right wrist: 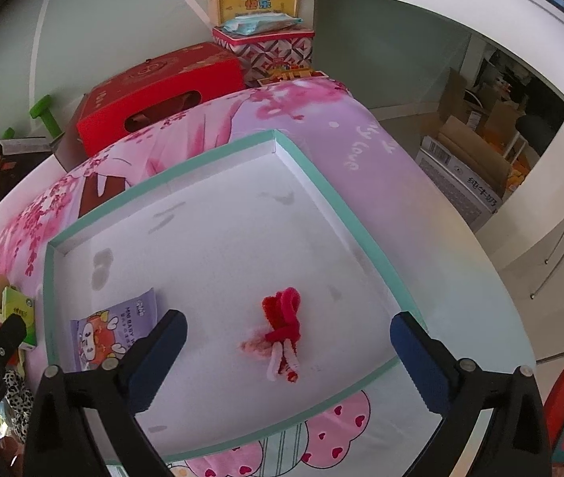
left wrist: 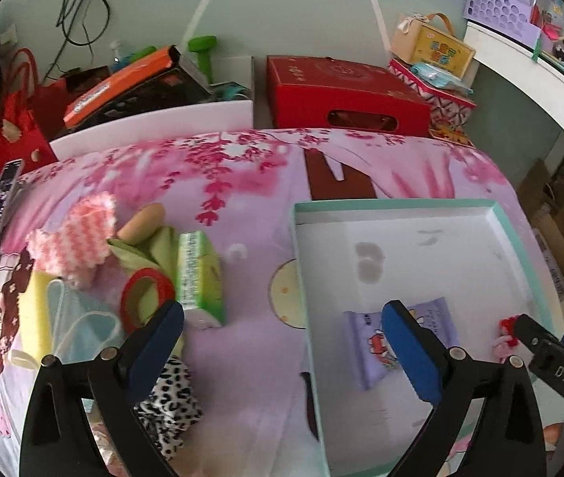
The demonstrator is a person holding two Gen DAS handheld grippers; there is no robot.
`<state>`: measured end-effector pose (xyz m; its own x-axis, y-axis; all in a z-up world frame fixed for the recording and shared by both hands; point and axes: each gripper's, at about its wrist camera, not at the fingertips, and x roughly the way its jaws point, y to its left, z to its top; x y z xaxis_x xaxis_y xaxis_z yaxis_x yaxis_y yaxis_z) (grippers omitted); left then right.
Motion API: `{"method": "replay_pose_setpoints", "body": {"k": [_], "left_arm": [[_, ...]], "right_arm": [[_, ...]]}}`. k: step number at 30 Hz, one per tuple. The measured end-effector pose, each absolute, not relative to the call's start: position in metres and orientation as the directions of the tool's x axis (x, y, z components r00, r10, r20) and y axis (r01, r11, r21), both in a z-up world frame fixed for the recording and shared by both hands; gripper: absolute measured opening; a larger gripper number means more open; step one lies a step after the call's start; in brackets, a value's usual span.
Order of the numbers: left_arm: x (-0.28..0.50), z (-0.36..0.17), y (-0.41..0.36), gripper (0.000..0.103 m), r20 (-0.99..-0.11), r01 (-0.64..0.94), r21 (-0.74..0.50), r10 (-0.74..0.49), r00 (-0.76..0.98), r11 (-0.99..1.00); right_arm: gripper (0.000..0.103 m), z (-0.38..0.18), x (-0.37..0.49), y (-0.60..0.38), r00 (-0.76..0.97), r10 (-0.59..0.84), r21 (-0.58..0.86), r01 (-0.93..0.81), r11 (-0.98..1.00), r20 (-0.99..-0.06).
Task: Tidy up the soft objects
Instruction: 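Carry the purple packet and red hair tie into the white tray and release both, then move the left gripper to the yellow sponge and close on it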
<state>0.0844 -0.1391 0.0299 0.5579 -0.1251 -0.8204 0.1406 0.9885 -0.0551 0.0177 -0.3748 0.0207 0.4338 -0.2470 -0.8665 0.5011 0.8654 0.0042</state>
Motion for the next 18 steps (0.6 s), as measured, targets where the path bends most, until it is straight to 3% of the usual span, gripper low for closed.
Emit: {"method": "replay_pose_setpoints", "body": {"k": [8, 18], "left_arm": [[0.077, 0.037, -0.116, 0.1, -0.824, 0.091, -0.064, -0.104, 0.557, 0.994], [0.067, 0.076, -0.043, 0.1, -0.792, -0.071, 0.014, 0.054, 0.609, 0.997]], "right_arm": [[0.103, 0.029, 0.016, -0.372, 0.484, -0.24, 0.043, 0.503, 0.863, -0.842], [0.103, 0.053, 0.017, -0.348, 0.616, -0.118, 0.206, 0.429, 0.88, -0.779]]}}
